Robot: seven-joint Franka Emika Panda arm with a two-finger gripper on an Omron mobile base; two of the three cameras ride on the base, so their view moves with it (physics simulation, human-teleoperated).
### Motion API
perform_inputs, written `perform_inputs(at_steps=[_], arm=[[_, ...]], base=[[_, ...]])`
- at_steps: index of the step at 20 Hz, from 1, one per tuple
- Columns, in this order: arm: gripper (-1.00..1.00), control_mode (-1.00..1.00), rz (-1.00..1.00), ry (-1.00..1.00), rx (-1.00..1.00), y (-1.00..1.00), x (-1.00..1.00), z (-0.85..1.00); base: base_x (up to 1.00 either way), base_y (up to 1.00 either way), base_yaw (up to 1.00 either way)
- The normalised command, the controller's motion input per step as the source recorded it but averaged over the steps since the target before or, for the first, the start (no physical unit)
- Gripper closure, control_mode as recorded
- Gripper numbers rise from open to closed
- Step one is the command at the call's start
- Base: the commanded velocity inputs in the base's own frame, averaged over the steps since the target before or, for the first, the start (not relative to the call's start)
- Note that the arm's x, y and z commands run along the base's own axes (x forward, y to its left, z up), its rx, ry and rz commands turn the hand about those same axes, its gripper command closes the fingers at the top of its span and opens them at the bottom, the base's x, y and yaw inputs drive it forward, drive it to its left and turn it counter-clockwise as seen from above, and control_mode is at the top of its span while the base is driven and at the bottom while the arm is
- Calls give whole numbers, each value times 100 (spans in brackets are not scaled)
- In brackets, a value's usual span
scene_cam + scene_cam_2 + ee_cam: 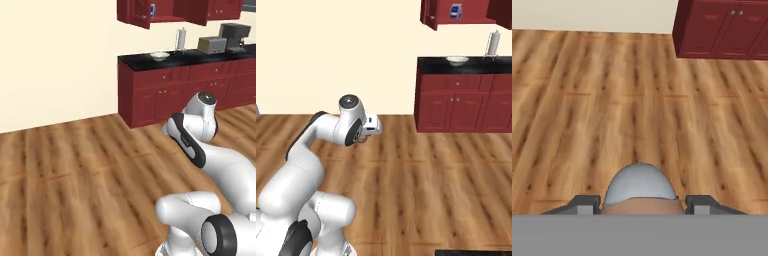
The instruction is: Pick the egg and butter from the fridge and place them by the bowl for mixing.
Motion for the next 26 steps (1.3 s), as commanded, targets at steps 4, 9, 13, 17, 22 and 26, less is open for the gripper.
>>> perform_inputs(at_steps=[4,9,13,17,22,26], arm=[[100,100,0,0,0,0,0,0],[100,100,0,0,0,0,0,0],[100,100,0,0,0,0,0,0],[100,100,0,0,0,0,0,0],[100,100,0,0,0,0,0,0],[100,100,0,0,0,0,0,0]], base=[[89,0,0],[93,-2,0],[92,-12,1],[73,-12,-7],[53,-10,-27],[49,-9,-33]])
